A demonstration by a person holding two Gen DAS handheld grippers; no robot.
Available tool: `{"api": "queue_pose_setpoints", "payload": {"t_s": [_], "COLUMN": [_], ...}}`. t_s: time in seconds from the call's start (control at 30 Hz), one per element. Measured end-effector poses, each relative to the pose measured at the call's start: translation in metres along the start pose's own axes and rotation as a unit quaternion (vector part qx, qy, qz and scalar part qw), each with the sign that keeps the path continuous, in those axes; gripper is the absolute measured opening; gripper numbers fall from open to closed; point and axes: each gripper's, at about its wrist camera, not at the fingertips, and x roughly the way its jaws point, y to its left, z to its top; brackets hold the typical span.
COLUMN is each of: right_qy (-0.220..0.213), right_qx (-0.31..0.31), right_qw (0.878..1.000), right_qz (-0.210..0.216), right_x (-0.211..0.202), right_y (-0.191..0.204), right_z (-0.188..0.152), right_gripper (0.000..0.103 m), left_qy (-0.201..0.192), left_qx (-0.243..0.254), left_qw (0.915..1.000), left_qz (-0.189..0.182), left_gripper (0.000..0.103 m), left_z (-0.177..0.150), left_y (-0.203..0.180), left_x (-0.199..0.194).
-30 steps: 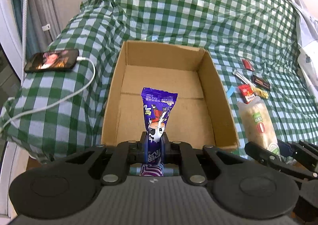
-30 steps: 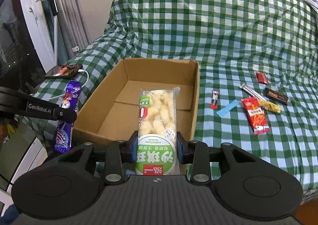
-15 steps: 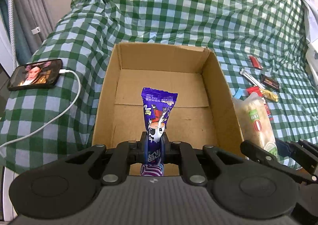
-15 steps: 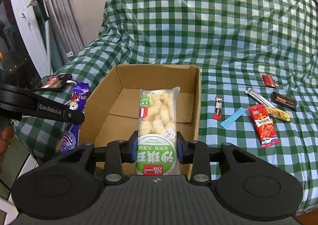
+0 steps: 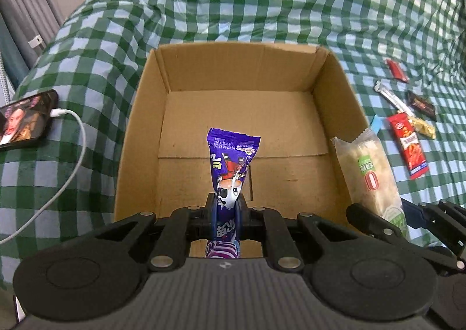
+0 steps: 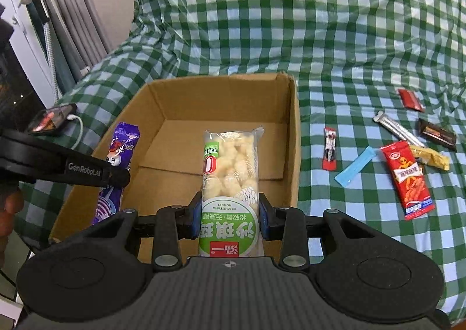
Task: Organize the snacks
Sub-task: 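Carry the purple candy bar and peanut bar over the open box with both tools, then open the left tool over the box while the right tool releases the peanut bar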
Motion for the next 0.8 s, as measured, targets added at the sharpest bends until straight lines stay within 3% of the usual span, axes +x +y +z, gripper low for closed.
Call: {"api": "queue_pose_setpoints", "payload": {"t_s": [0.57,0.63,0.67,0.7,0.73,0.8], "right_qy": [0.028,0.022,0.016,0.011,0.004,-0.005], "right_qx": [0.001,0.009,0.014,0.017,0.019,0.020], "right_qw": [1.000,1.000,1.000,0.999,0.999,1.000], "right_qz": [-0.015,-0.018,-0.023,-0.029,-0.035,-0.019], "right_x": [0.046,0.048,0.048,0.046,0.042,0.032], "right_y": [0.000,0.001,0.000,0.000,0.000,0.000], "right_z": [0.006,0.009,0.010,0.012,0.014,0.014], "right_gripper": [0.039,0.040,0.044,0.062,0.073,0.082], "left_qy": [0.035,0.029,0.030,0.026,0.011,-0.008], "left_qx": [0.006,0.010,0.013,0.013,0.011,0.015], "left_qw": [0.9990,0.9991,0.9990,0.9990,0.9992,0.9990], "left_qz": [0.028,0.029,0.030,0.035,0.037,0.040], "left_gripper": [0.015,0.044,0.085,0.102,0.103,0.103], "left_z": [0.009,0.009,0.009,0.009,0.006,-0.002], "left_y": [0.001,0.002,0.003,0.004,0.006,0.007], "left_x": [0.060,0.062,0.060,0.056,0.048,0.032]}}
